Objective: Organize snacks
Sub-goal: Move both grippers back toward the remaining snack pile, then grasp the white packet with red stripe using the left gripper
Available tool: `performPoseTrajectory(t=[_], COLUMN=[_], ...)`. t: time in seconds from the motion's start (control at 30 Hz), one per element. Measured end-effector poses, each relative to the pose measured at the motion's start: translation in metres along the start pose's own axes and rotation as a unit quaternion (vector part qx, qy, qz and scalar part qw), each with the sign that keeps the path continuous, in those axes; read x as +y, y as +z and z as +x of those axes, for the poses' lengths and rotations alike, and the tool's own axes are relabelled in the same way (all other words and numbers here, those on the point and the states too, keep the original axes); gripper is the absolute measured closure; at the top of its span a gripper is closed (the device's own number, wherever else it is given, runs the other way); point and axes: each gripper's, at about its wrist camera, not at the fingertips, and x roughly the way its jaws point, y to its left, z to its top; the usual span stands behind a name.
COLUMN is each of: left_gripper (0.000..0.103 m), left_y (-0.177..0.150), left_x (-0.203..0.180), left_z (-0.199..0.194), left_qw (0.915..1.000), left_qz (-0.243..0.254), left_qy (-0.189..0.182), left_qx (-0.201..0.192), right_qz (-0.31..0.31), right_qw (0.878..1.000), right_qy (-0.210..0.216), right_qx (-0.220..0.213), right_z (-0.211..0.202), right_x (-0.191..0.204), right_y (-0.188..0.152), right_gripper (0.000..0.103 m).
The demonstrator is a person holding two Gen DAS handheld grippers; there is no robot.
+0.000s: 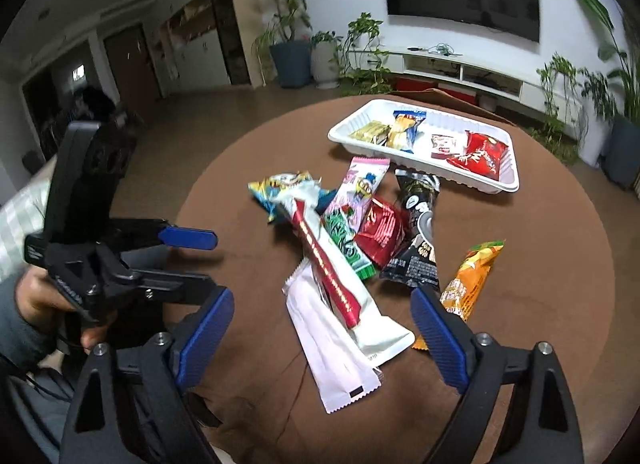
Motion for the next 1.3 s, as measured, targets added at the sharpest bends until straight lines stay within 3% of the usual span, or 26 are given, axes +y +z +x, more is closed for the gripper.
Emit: performPoseTrajectory(t=[0.13,0.23,0.27,0.4,0.53,0.6,0.63,0.7,0.73,0.8,0.87,0.93,1.0,1.13,1.3], left_gripper=[0.000,0.000,0.000,0.000,0.000,0.000,0.000,0.001,0.002,0.017,0.020,0.024,0.035,0.042,0.042], left_y=[0.017,0.042,0.049,0.072,0.077,0.076,0.076,0.079,0.081,0.085,0.085,0.082,0.078,0.072,0.079], left_x=[-0.018,-0.037,-0.045,-0.072,-0.086,-0.091,-0.092,-0.087,-0.085,-0.082,-0.082,-0.084,-0.084,-0.081,-0.077], left_z=[-0.003,0.002,0.004,0.020,0.044,0.056,0.064,0.082,0.090,0.099,0.104,0.108,0.115,0.131,0.144], left_qw=[0.9949,0.9759,0.9655,0.9081,0.8442,0.8166,0.8046,0.7900,0.7875,0.7903,0.7913,0.7843,0.7755,0.7597,0.7623], left_qz=[0.098,0.210,0.251,0.407,0.517,0.555,0.569,0.580,0.579,0.570,0.565,0.570,0.575,0.583,0.565], left_qy=[0.021,0.056,0.066,0.081,0.076,0.072,0.076,0.087,0.087,0.071,0.054,0.040,0.034,0.042,0.036], left_qx=[0.005,0.015,0.020,0.056,0.121,0.141,0.153,0.180,0.193,0.212,0.228,0.241,0.259,0.285,0.313], right_qz=[-0.001,0.013,0.017,0.051,0.083,0.095,0.100,0.109,0.110,0.113,0.116,0.128,0.147,0.159,0.155], right_qw=[0.999,0.997,0.997,0.995,0.992,0.990,0.990,0.989,0.988,0.988,0.987,0.985,0.981,0.979,0.978], right_qy=[0.013,0.030,0.032,0.044,0.061,0.069,0.070,0.075,0.077,0.082,0.087,0.096,0.104,0.110,0.119], right_qx=[0.047,0.068,0.070,0.070,0.070,0.073,0.074,0.072,0.071,0.070,0.068,0.067,0.066,0.063,0.074], right_z=[0.016,0.026,0.027,0.027,0.024,0.023,0.022,0.022,0.021,0.020,0.018,0.016,0.015,0.011,0.013], right_x=[0.001,-0.002,-0.003,-0.011,-0.021,-0.026,-0.027,-0.030,-0.030,-0.031,-0.033,-0.039,-0.046,-0.050,-0.045], right_y=[-0.006,-0.009,-0.009,-0.011,-0.018,-0.019,-0.020,-0.021,-0.021,-0.022,-0.022,-0.023,-0.023,-0.025,-0.028], right_gripper=[0.025,0.028,0.028,0.028,0.028,0.028,0.028,0.028,0.028,0.028,0.028,0.028,0.028,0.028,0.028])
